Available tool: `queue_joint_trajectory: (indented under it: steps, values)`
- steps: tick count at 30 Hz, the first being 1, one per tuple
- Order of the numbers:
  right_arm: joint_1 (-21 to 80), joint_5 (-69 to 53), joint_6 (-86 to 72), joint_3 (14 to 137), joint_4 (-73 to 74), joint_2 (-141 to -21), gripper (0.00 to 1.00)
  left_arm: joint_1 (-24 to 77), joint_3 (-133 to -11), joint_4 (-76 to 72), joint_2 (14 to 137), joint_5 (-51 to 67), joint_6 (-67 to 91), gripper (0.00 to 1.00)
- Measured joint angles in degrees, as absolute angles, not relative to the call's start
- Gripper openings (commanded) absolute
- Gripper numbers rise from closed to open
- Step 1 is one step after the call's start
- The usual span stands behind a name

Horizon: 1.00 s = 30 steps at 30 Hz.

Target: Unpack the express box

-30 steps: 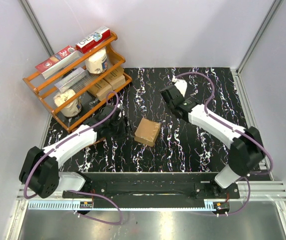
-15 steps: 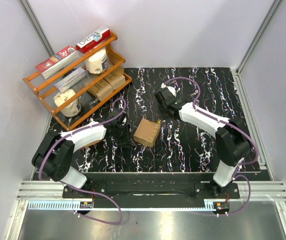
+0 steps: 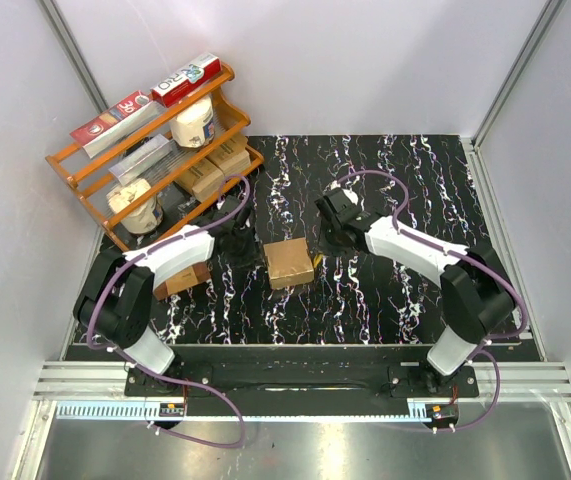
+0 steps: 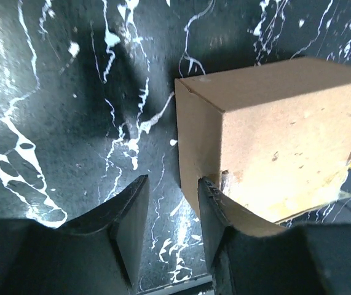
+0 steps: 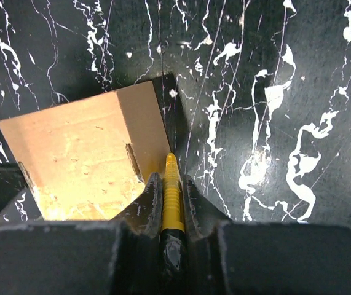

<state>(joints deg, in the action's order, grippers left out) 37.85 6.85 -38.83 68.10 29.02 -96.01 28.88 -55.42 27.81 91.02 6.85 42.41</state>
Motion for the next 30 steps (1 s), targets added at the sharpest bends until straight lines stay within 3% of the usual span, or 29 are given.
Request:
queue_joint_trajectory:
  steps: [4, 9, 16, 23, 30]
  values:
    - [38.63, 8.01, -39.86, 67.88, 29.76, -95.44, 0.0, 28.49, -56.71, 28.29, 90.98, 3.88, 41.76, 0.41]
    - [39.79, 16.47, -39.66, 68.03, 33.85, -92.44, 0.0, 28.42, -56.64, 30.89, 87.57, -2.33, 40.82, 0.63]
    - [41.3, 23.11, -33.87, 70.59, 33.45, -82.39, 0.0, 28.47, -59.77, 27.44, 81.14, -0.12, 35.07, 0.8]
    - [42.81, 20.6, -29.5, 63.94, 25.47, -74.96, 0.0, 30.28, -65.45, 26.65, 90.02, 4.73, 31.07, 0.82]
    - [48.66, 19.88, -25.89, 62.11, 22.13, -76.88, 0.0, 30.98, -69.91, 30.61, 97.91, 5.39, 28.23, 0.84]
